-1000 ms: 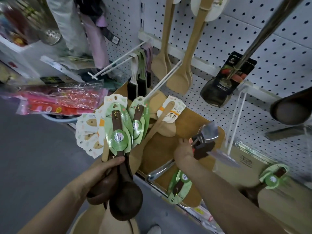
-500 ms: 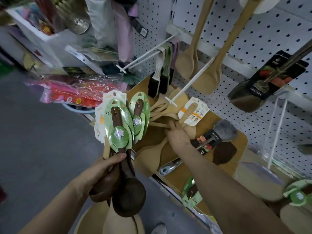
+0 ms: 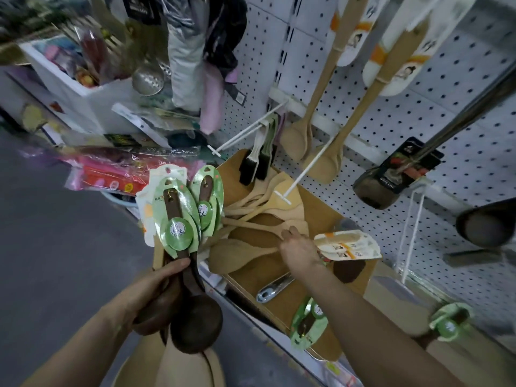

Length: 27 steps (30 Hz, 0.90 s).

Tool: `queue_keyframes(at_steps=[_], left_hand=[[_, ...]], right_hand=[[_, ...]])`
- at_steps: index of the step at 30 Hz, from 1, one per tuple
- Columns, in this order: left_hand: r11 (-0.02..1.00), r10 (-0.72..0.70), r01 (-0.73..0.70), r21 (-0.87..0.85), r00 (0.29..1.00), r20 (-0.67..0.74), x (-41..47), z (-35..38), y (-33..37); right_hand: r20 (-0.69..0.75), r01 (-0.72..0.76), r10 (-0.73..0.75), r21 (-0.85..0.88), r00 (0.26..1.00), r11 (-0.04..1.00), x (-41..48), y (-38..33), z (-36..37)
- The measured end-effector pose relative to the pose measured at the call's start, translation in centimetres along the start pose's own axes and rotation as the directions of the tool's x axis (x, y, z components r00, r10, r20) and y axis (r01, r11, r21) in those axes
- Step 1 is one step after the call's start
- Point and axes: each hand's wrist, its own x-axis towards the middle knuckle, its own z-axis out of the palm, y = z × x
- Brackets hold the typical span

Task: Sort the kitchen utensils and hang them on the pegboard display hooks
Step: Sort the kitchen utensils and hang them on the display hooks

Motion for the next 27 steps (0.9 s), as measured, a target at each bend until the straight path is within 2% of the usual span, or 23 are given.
queue_keyframes(at_steps=[3, 6, 9, 12, 16, 19, 22, 25, 27], left_hand=[[1.0, -0.008, 0.008, -0.012, 0.999, 0.042, -0.7, -0.2, 1.3], [0.999, 0.015, -0.011, -0.049, 0.996, 0.086, -1.2, -0.7, 2.4], [1.0, 0.002, -0.002, 0.001, 0.99, 0.141, -1.5, -0.7, 3.1], [0.998, 0.019, -0.025, 0.057, 0.993, 0.114, -2.4, 0.4, 4.2], [0.999, 0.003, -0.006, 0.037, 0.997, 0.082, -1.3, -0.8, 4.2], [0.995, -0.006, -0.002, 0.101, 0.997, 0.078, -0.8, -2.4, 4.1], [0.993, 0.063, -0.065, 0.1, 0.998, 0.028, -0.2, -4.2, 3.8], [0.994, 0.108, -0.107, 0.037, 0.993, -0.042, 0.0, -5.4, 3.4], [0.995, 0.104, -0.104, -0.002, 0.992, -0.075, -0.2, -6.1, 3.1]], right_hand=[[0.166, -0.093, 0.08, 0.074, 0.983, 0.993, -1.3, -0.2, -0.9], [0.224, -0.198, 0.162, 0.147, 0.961, 0.969, -2.9, -0.4, -1.5], [0.263, -0.368, 0.284, 0.365, 0.922, 0.855, -3.6, -0.6, -2.0], [0.384, -0.528, 0.364, 0.567, 0.848, 0.633, -2.4, -1.4, -2.1], [0.486, -0.608, 0.423, 0.762, 0.765, 0.223, 1.0, -2.9, -0.9], [0.537, -0.605, 0.474, 0.796, 0.697, -0.013, 4.1, -3.3, -0.2], [0.605, -0.605, 0.467, 0.778, 0.645, -0.173, 7.2, -3.5, 0.4], [0.677, -0.579, 0.374, 0.736, 0.634, -0.351, 9.6, -4.7, 1.5], [0.671, -0.511, 0.379, 0.736, 0.637, -0.444, 10.7, -5.6, 2.2]])
